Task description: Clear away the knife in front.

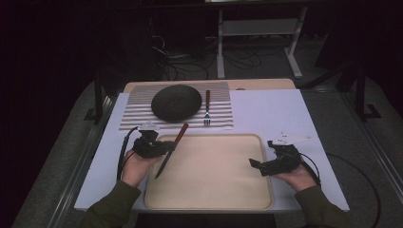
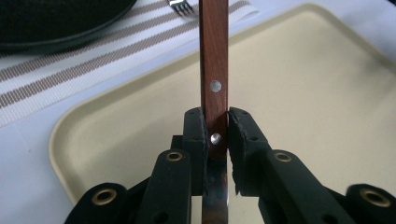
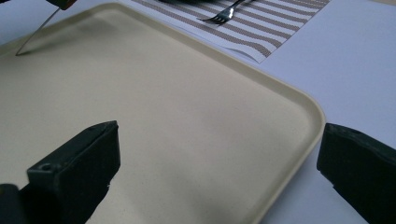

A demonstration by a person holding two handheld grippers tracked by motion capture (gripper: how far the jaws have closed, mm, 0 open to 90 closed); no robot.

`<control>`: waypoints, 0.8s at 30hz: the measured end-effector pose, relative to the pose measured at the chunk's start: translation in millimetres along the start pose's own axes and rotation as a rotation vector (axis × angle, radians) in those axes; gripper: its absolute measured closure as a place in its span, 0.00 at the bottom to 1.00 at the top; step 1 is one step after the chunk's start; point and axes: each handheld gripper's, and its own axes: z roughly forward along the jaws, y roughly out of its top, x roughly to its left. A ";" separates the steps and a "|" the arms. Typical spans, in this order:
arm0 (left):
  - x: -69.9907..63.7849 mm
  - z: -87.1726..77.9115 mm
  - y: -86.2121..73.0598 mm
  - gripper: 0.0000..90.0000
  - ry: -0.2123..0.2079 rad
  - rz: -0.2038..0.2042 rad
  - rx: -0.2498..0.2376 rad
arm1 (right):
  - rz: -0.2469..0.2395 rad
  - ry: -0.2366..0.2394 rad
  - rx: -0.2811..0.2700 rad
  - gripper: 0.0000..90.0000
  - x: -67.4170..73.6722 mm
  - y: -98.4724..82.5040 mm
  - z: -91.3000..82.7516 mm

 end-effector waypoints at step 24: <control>8.8 25.2 -14.3 0.86 -0.011 -0.009 0.071 | -0.003 0.000 0.007 0.00 0.6 -1.4 0.1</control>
